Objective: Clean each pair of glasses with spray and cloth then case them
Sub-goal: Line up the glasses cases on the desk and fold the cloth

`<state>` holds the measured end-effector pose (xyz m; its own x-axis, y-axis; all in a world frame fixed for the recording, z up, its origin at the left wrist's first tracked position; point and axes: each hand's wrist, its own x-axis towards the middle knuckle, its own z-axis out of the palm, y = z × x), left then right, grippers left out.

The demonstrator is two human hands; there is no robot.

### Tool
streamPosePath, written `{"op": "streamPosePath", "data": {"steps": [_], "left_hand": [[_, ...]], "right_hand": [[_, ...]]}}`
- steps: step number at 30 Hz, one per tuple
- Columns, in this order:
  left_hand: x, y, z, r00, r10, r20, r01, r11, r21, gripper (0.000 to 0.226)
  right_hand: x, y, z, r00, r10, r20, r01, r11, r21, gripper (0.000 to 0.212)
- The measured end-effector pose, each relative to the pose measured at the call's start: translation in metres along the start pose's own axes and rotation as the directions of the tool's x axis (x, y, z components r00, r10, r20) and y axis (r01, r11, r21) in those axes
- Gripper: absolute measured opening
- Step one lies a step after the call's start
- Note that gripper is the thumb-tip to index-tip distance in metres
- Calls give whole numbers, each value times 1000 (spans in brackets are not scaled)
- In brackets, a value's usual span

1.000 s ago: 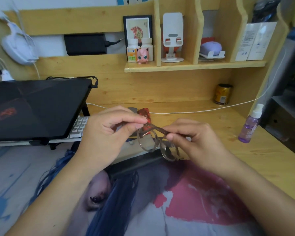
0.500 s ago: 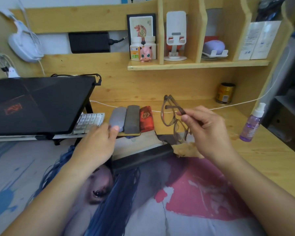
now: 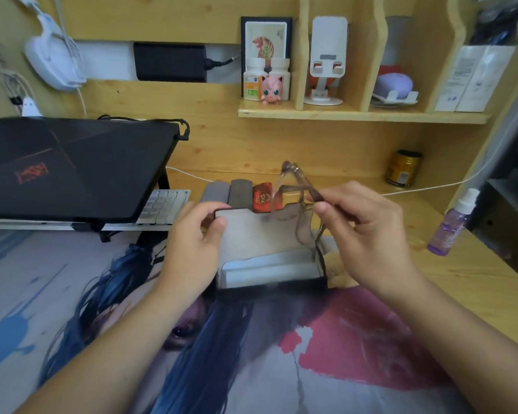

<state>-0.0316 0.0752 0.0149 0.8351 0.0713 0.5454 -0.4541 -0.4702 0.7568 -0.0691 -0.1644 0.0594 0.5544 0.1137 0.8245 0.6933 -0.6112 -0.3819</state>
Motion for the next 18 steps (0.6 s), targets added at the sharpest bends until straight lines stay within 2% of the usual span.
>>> {"op": "streamPosePath", "data": {"steps": [1,3,5,8,10,12,14,17,18], "left_hand": [[1,-1,0,999,-36,2,36,997,-66,23],[3,-4,0,986,-159,55,167,960,-225,28],[6,-10,-2,950,-282,137,313,870,-381,27],[9,-14,-5,888,-397,231,458,727,-511,18],[9,-16,-4,879,-409,246,476,701,-531,19],[10,-16,-2,885,-398,242,465,707,-533,19],[11,-17,0,887,-393,243,460,712,-530,19],[11,-18,1,889,-384,247,457,722,-519,20],[11,-18,1,891,-383,244,454,728,-514,20]], "right_hand": [[2,-7,4,994,-70,83,72,997,-22,13],[5,-14,17,939,-160,303,192,978,-81,16],[4,-13,31,851,-150,503,277,942,-188,24],[2,-6,41,753,-122,647,372,889,-266,30],[4,-6,41,702,-93,706,405,868,-288,25],[11,-9,41,644,-50,764,413,863,-292,20],[22,-11,43,555,17,832,380,884,-271,18],[35,-9,50,426,122,896,225,945,-236,25],[37,-6,53,403,137,905,190,955,-229,24]]}}
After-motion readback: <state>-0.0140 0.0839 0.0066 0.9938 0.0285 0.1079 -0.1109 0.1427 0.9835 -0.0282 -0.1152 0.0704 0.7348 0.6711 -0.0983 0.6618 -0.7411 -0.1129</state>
